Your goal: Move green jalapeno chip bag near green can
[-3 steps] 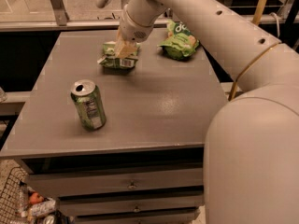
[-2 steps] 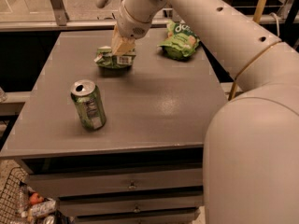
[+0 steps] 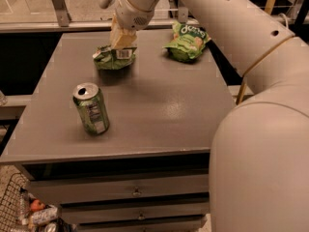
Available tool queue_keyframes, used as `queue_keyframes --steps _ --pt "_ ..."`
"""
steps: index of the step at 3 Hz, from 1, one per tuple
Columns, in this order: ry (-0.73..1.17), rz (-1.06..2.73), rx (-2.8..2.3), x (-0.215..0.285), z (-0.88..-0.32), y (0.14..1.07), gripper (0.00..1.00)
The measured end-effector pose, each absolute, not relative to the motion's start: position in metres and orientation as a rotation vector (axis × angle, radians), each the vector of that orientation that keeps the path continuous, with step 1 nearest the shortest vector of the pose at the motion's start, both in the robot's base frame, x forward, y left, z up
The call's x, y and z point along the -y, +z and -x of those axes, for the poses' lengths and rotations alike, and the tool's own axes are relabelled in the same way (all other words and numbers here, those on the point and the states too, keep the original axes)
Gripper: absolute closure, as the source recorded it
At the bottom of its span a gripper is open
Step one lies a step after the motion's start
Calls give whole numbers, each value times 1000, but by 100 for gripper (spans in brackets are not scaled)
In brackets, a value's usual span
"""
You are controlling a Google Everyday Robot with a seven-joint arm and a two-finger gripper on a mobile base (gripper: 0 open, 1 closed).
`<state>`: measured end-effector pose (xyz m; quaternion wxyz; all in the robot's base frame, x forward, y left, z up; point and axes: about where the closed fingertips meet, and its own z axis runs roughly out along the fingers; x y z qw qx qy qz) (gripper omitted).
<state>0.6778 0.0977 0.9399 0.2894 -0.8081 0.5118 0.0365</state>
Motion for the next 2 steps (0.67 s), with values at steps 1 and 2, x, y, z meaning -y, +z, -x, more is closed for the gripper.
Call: queue_keyframes --steps 1,2 --pt "92 2174 -1363 -95 -666 946 100" --pt "60 2163 -1394 -80 -643 957 100"
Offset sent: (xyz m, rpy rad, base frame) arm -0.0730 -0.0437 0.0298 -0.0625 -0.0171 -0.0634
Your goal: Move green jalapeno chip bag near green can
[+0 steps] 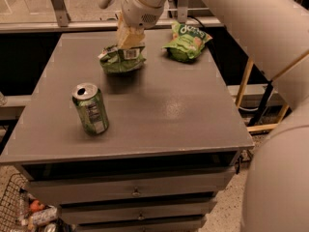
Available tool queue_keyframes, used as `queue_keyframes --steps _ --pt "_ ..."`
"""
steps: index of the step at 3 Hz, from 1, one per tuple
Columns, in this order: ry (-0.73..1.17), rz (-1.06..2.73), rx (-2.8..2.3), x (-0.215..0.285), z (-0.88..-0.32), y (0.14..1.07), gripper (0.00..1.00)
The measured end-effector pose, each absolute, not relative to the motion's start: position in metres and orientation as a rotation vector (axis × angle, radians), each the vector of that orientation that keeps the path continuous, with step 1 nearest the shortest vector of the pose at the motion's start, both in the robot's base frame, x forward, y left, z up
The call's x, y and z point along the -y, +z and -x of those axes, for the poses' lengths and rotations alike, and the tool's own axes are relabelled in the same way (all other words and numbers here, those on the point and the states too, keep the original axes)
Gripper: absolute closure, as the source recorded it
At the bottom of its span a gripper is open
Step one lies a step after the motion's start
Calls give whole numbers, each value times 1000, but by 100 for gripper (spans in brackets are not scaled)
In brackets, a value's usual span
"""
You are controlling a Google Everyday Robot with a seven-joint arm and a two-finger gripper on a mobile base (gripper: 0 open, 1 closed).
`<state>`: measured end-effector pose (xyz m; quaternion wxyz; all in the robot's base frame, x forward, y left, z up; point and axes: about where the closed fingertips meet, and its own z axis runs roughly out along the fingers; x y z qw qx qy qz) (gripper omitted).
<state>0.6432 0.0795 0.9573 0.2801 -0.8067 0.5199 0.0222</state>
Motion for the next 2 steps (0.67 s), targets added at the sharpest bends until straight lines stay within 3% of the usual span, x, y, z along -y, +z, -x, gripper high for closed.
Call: queue_keyframes --steps 2 --pt "65 2158 -1459 -55 -601 951 100"
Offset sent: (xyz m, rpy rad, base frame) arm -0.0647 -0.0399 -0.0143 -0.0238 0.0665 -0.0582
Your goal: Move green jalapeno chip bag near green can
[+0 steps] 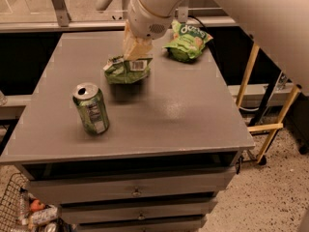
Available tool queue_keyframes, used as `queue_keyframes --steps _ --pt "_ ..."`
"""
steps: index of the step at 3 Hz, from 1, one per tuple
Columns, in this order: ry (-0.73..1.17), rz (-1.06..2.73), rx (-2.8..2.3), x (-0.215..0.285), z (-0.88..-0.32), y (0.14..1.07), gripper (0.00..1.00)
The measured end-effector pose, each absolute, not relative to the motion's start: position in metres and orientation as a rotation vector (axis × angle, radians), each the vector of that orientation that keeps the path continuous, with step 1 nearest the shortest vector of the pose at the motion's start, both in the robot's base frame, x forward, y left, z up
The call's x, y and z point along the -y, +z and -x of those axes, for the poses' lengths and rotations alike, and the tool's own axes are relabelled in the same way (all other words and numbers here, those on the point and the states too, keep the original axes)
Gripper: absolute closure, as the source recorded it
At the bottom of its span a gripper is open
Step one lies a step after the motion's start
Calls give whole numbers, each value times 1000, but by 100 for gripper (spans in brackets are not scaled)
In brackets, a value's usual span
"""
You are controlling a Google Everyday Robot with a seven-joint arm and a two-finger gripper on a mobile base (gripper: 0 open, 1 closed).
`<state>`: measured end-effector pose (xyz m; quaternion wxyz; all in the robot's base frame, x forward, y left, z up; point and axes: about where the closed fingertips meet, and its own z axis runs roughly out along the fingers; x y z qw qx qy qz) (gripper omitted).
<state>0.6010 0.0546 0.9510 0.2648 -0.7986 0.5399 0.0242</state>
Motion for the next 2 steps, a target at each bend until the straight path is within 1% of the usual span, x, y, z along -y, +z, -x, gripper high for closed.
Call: queue_keyframes --steps 2 --pt "126 2164 -1497 -44 -582 934 100"
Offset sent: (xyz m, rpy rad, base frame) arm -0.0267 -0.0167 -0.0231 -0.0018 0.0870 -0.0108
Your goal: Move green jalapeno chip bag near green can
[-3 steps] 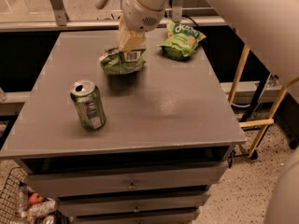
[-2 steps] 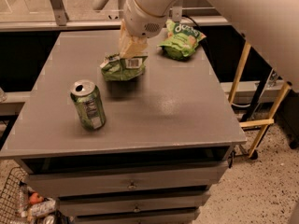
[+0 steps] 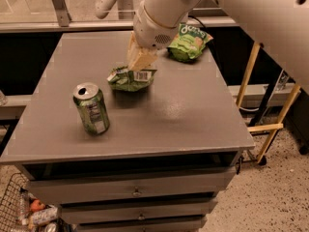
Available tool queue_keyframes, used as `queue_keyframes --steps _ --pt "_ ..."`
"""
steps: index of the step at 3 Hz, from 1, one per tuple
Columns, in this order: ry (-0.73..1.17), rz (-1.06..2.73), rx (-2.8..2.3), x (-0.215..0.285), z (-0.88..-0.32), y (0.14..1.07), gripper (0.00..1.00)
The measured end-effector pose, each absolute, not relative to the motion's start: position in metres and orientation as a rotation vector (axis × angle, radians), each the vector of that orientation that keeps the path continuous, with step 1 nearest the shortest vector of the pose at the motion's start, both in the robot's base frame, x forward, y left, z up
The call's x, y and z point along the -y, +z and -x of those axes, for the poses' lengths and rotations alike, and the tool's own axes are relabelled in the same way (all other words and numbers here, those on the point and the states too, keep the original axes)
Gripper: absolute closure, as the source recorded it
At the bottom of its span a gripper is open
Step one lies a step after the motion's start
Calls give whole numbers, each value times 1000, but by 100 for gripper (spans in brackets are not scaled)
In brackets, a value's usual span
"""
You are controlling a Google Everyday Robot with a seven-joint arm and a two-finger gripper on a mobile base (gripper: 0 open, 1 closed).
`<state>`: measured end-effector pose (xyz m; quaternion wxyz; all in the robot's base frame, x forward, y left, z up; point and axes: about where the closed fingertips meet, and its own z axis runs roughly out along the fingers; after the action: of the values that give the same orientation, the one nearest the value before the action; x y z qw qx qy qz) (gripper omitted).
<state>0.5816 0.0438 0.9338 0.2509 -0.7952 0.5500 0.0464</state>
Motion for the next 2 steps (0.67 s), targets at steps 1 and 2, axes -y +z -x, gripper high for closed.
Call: queue_keyframes --steps 1,2 --pt "135 2198 -1487 -49 -578 937 100" --pt "139 2219 -1487 -54 -571 939 100"
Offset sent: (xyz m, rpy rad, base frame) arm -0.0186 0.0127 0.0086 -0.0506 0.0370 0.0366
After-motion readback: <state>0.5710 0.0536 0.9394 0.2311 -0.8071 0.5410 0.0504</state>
